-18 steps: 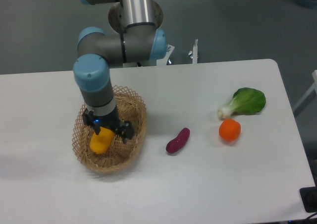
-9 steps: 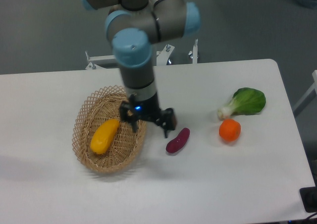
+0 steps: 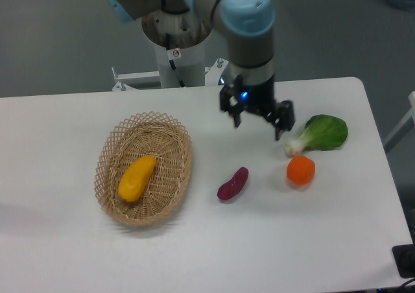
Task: Place the mango in the basket
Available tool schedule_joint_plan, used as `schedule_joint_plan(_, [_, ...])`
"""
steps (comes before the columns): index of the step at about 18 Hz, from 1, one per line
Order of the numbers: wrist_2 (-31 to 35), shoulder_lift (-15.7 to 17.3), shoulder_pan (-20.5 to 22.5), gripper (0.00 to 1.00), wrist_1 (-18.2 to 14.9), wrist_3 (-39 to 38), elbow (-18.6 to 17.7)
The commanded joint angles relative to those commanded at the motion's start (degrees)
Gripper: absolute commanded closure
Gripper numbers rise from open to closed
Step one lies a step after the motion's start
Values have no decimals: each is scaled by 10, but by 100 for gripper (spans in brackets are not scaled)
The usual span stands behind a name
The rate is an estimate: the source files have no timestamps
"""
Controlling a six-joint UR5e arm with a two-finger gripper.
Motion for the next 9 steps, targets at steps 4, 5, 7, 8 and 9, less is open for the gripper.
schedule_joint_plan(4, [-14,11,36,0,-4,51,1])
schedule_joint_plan(5, [-14,11,36,0,-4,51,1])
schedule_joint_plan(7, [-16,12,37,0,-2,51,1])
schedule_joint_plan(8, [-16,12,37,0,-1,51,1])
schedule_joint_plan(9, [-16,12,37,0,0,51,1])
